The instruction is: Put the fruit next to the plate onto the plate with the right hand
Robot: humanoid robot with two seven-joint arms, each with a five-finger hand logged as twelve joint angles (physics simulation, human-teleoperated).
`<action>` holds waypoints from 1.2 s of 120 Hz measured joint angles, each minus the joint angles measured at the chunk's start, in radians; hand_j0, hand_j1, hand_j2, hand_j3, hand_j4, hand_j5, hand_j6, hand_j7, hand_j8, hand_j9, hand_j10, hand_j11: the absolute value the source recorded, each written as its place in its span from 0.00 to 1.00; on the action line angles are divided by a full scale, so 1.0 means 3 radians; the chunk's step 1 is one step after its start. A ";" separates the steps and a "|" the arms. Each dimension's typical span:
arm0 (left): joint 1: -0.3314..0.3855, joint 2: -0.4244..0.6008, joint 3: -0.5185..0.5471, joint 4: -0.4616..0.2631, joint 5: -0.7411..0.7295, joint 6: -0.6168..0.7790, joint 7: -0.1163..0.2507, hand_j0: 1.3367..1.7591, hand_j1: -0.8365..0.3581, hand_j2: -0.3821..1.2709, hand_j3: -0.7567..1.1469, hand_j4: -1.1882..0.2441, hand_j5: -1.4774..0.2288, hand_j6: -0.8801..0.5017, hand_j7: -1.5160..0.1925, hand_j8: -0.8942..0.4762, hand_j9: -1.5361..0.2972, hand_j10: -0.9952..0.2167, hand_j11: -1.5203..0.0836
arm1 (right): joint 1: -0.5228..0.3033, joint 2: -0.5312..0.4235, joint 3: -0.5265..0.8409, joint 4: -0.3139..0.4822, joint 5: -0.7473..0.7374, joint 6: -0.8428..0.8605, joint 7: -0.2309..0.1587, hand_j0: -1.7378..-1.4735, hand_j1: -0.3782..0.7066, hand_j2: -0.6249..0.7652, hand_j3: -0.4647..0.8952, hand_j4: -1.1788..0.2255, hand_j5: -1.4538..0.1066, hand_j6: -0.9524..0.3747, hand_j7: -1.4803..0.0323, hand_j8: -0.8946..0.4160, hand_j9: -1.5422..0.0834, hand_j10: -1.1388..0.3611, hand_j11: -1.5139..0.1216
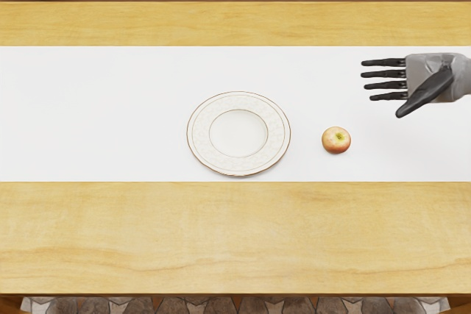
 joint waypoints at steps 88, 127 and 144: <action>0.0000 0.0000 0.0000 0.0000 0.0000 0.0000 0.0000 0.76 0.98 0.23 0.40 0.82 0.86 0.63 0.88 0.64 0.83 0.81 0.94 | 0.0464 0.0246 -0.0533 0.1319 -0.1802 -0.1939 0.0000 0.30 0.03 0.45 0.34 0.84 0.93 0.72 0.98 0.68 0.95 0.76 0.92; 0.0000 0.0000 0.0000 0.0000 0.0000 0.0000 0.0000 0.76 0.98 0.23 0.40 0.82 0.86 0.63 0.88 0.64 0.83 0.81 0.94 | 0.0984 0.0769 -0.2026 0.1565 -0.1952 -0.3808 0.0000 0.30 0.05 0.45 0.34 0.83 0.92 0.70 0.96 0.67 0.93 0.75 0.91; 0.0000 0.0000 -0.0001 0.0000 0.0000 0.0000 0.0000 0.76 0.98 0.23 0.40 0.82 0.86 0.63 0.88 0.64 0.83 0.81 0.94 | 0.1090 0.1051 -0.2450 0.1468 -0.1940 -0.4007 0.0000 0.30 0.06 0.45 0.34 0.81 0.90 0.69 0.95 0.65 0.92 0.74 0.90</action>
